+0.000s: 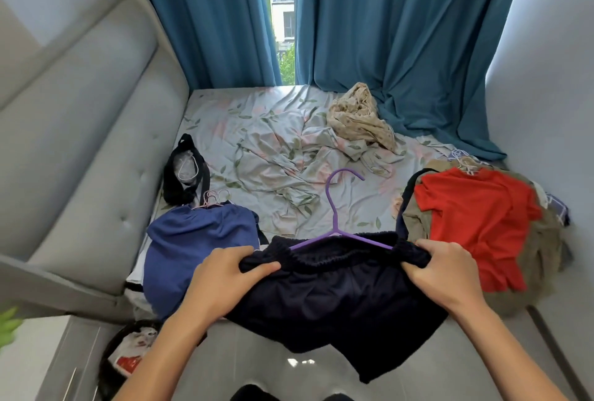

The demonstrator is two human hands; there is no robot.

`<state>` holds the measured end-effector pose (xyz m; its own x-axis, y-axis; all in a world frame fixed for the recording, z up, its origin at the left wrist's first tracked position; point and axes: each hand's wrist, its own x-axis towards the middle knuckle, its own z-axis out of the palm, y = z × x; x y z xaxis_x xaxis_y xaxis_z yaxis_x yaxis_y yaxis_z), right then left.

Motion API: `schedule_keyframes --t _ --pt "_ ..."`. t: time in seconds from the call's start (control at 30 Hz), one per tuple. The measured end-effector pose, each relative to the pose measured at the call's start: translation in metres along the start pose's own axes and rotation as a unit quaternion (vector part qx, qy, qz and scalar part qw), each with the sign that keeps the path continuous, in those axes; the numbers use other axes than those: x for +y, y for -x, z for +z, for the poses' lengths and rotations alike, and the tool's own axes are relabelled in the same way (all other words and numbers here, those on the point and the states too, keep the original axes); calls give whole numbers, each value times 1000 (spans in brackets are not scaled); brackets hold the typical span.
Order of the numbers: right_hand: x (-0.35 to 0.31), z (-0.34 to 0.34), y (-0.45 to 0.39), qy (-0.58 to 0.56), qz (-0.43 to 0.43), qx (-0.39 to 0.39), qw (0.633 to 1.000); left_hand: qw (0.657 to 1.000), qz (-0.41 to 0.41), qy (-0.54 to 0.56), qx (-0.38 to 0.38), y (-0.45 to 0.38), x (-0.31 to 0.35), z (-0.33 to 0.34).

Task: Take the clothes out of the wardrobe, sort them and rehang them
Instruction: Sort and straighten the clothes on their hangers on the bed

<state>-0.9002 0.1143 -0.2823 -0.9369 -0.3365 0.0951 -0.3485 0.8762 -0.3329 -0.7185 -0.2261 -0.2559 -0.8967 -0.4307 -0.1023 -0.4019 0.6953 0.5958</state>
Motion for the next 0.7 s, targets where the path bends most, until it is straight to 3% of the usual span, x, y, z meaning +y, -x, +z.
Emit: schedule_keyframes --t 0.43,0.7 --pt "-169 85 -43 -96 -81 -111 986 989 -138 15 52 18 -138 -102" --pt "-314 173 -93 -95 -50 -165 980 976 -189 -16 105 -49 -261 -169"
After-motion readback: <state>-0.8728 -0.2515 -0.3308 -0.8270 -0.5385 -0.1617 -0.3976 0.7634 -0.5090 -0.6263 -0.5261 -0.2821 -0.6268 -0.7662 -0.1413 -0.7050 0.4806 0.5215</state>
